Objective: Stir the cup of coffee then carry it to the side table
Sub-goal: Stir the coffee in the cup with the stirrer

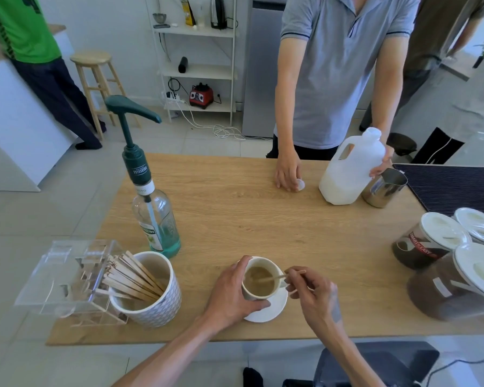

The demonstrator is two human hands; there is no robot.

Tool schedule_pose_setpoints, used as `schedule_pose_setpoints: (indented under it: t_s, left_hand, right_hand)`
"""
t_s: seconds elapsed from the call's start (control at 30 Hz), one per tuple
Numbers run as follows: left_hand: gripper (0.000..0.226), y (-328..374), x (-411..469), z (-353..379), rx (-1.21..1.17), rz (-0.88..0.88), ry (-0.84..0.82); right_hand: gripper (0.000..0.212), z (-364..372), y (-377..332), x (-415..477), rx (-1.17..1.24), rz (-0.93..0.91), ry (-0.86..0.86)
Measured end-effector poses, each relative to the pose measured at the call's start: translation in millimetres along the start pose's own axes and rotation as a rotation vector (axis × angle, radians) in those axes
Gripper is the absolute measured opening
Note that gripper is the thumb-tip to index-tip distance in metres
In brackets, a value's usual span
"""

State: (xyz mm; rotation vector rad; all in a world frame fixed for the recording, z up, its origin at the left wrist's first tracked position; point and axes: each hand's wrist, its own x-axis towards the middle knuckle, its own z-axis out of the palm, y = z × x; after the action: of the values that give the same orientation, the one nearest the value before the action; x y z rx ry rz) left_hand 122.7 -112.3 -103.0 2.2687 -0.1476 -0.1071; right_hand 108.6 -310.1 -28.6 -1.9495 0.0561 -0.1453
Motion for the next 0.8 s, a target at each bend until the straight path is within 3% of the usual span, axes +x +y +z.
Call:
schedule_pose_setpoints:
  t_s: [0.17, 0.4, 0.8]
  left_hand:
    - [0.096, 0.5, -1.0, -0.7, -0.001, -0.002, -0.001]
    - [0.096, 3.3, -0.3, -1.7, -0.020, -0.007, 0.006]
    - [0.101, 3.0, -2.6, -2.4, -0.035, -0.037, -0.015]
  right_hand:
    - [0.022, -6.4, 4.7, 5.3, -0.009, -0.001, 0.070]
    - [0.017, -9.2, 8.0, -3.7, 0.040, 0.065, -0.006]
    - [0.019, -51.8, -1.4, -12.7, 0.046, 0.148, 0.306]
